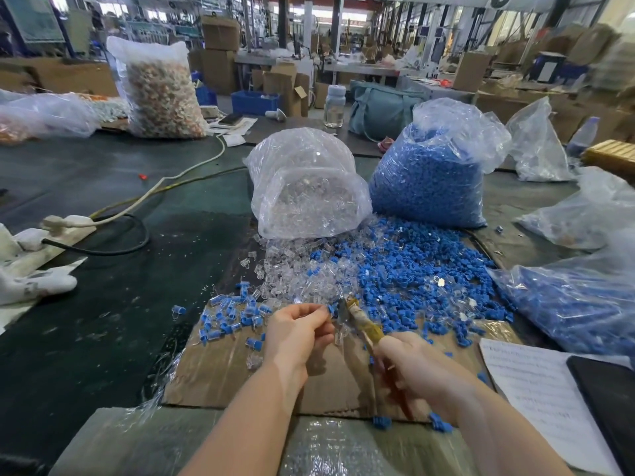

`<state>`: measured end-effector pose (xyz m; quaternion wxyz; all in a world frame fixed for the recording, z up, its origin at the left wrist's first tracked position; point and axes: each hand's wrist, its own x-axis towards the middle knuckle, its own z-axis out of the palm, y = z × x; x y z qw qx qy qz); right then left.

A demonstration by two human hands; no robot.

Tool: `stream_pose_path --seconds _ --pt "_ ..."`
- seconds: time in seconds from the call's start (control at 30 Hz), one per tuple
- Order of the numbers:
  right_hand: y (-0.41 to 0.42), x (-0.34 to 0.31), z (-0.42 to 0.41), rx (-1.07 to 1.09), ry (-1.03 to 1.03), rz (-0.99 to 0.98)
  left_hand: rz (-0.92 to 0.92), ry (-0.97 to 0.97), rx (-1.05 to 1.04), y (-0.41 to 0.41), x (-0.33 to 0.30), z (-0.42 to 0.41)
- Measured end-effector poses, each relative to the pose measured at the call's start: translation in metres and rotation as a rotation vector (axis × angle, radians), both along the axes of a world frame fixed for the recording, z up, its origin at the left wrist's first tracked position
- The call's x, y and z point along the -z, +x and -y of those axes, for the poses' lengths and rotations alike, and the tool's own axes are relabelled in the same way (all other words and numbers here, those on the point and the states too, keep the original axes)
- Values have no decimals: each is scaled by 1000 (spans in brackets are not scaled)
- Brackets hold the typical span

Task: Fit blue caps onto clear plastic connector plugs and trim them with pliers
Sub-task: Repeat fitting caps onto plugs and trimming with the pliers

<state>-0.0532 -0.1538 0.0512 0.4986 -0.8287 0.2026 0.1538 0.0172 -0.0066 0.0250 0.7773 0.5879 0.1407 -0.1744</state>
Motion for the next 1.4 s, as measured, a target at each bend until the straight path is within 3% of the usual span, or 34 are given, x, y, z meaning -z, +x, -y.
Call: stream_pose_path --seconds 0.13,0.47,1.13,1.4 --pt "0 -3 -6 -23 196 -75 -3 7 -13 6 -1 -2" --pt "-1 -18 -13 -141 311 -98 18 107 -51 12 -5 -3" --pt "4 -23 -19 -259 62 -90 -2 101 -77 18 -5 -8" --pt "2 -24 -16 -256 51 -76 55 140 -93 13 -7 -5"
